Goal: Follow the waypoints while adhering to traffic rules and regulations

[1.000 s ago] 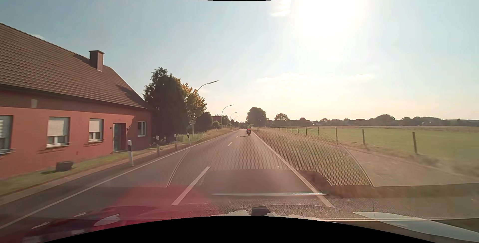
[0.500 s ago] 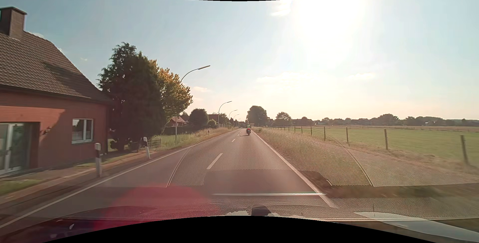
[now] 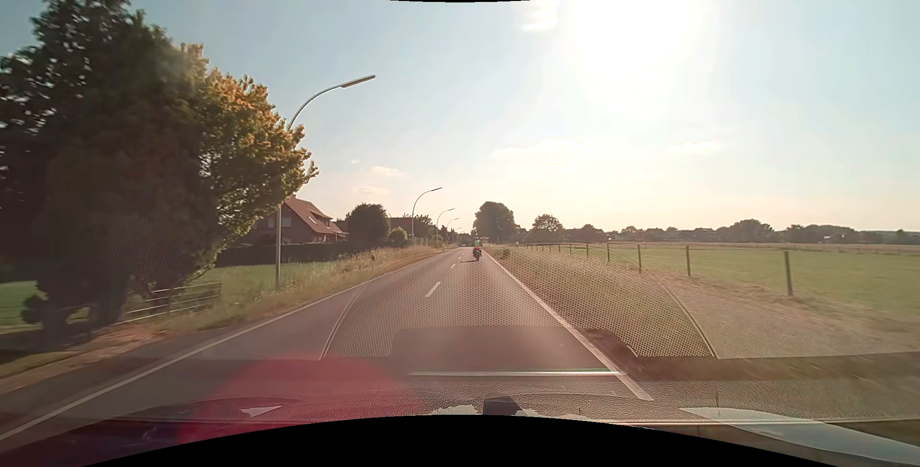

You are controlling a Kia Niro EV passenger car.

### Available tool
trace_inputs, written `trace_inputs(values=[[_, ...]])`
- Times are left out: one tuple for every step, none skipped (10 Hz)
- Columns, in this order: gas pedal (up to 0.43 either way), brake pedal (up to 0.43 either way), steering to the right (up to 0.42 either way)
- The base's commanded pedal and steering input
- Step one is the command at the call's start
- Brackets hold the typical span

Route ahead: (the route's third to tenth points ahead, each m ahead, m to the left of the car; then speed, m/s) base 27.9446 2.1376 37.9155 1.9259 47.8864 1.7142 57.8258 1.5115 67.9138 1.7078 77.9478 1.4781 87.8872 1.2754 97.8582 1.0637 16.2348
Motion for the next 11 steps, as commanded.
trace_inputs(values=[[0.138,0.0,-0.002],[0.138,0.0,-0.002],[0.138,0.0,-0.002],[0.138,0.0,-0.002],[0.138,0.0,-0.002],[0.138,0.0,-0.002],[0.138,0.0,-0.001],[0.138,0.0,0.0],[0.138,0.0,0.001],[0.138,0.0,0.001],[0.138,0.0,0.001]])
